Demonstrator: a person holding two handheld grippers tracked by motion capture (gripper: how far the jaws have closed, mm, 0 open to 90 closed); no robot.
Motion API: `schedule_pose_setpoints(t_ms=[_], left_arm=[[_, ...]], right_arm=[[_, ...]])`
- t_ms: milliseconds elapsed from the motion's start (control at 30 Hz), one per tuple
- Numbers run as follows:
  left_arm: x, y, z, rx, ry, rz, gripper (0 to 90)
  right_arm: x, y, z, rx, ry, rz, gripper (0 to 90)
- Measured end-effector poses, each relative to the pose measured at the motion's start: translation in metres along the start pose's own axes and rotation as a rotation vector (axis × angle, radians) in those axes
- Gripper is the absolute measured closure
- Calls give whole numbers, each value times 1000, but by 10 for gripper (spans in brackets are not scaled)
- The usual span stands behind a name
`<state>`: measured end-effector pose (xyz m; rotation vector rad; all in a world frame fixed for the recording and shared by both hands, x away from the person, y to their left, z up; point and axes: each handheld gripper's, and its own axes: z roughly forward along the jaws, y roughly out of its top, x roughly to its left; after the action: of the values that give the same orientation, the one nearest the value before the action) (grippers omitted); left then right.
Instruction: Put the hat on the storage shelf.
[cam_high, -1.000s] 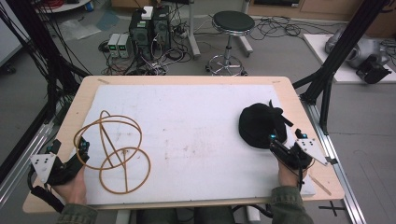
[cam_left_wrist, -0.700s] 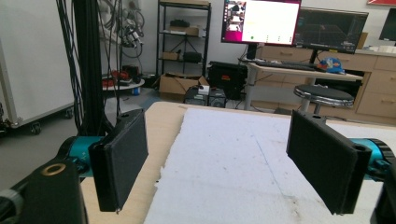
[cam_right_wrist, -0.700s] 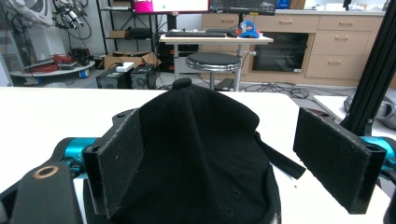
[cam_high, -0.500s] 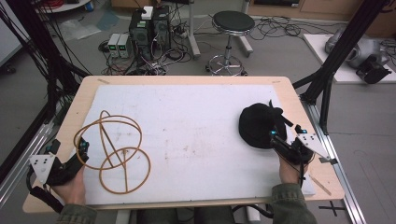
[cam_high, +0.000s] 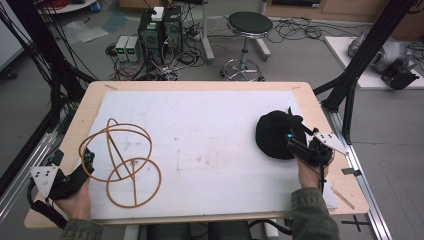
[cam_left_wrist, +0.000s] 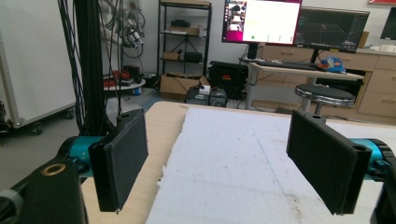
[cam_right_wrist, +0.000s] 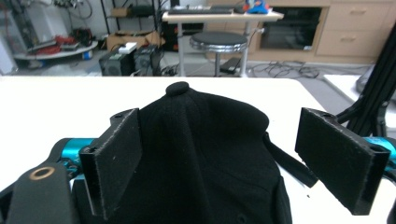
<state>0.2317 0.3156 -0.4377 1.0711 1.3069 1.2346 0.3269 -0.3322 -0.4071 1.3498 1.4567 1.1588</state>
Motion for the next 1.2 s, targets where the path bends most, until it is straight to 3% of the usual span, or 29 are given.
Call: schedule_pose_setpoints(t_ms=[167,300,367,533,833,1000,1133,1167,1200], left_arm=[[-1,0,0,1,-4,1,208],[-1,0,1,1,-8,-2,208],[-1,-1,1,2,-11,-3,208],[-2,-1,2,7,-14,-2,208],[-2,-2,3,10,-18,-2,210],[-4,-2,3,13,-26,10,212],[-3,-2,4,15,-28,10,214],[-3,-2,4,18,-27,8,215],[-3,-2,4,18,-27,8,214]], right_arm=[[1,8,11,82,39,-51,139],[1,8,15,116,51,-41,139],[1,6,22,179,67,-19,140],[1,2,31,262,72,-24,156],[4,-2,33,246,49,-48,263],[3,-4,33,269,48,-15,421],[8,-3,31,241,57,-54,658],[10,-2,29,226,56,-73,769],[10,-2,29,226,56,-73,769]])
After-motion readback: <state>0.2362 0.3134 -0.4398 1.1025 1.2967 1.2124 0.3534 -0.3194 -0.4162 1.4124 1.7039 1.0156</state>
